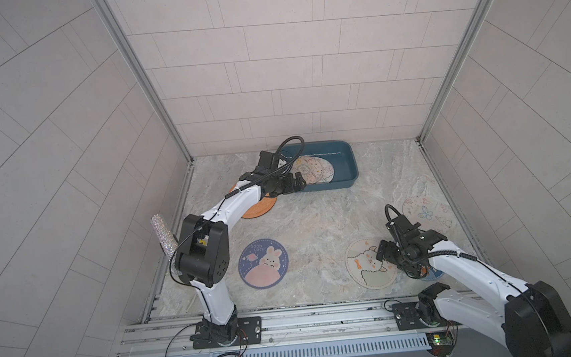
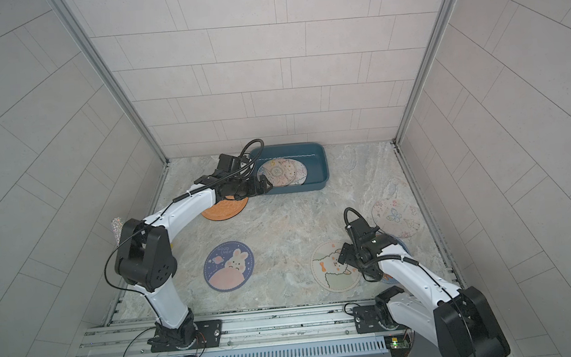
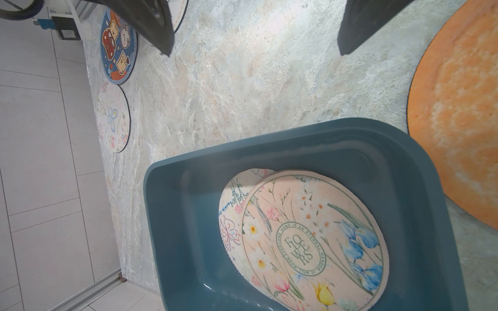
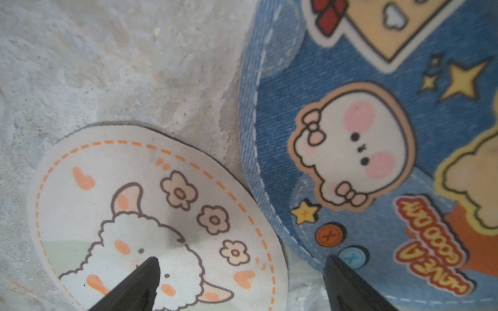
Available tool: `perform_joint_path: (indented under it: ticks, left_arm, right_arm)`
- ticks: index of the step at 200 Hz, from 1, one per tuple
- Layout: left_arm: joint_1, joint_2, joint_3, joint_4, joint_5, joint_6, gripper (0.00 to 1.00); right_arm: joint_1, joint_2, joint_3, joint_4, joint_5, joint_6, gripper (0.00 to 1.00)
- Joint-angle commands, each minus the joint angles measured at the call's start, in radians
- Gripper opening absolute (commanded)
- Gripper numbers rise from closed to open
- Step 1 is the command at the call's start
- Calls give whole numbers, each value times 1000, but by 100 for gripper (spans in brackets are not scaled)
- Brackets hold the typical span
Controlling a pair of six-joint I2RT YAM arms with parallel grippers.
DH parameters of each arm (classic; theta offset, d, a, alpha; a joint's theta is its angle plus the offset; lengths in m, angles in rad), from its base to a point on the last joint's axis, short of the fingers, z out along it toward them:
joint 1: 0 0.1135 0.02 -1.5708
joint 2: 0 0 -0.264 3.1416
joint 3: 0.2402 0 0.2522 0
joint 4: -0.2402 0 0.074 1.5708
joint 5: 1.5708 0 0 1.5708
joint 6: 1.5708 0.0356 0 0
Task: Put the coasters into the storage box
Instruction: Move the coaster to the center of the board.
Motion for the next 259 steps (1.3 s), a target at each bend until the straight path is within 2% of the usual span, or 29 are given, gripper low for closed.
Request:
perform_joint_path:
  ticks: [1,53,135,185,259]
  left_arm:
    - [-3,-43,-23,10,4,-3,100]
    - [-3,-56,-36,4,-2,0,100]
    - [-3,-69,-36,-5,-5,4,100]
    - [-3,-75,-41,-5,-8,5,100]
    - [-3,-73,-41,-4,-8,5,100]
  right_arm:
    - [33,32,-55,135,-67,48,97]
    - [110,24,-70,135,-55,90,96]
    - [158,5,-15,63,-1,91,95]
    - [171,-117,28,-74,113,101,94]
    - [171,-76,-23,-15,82,96,93]
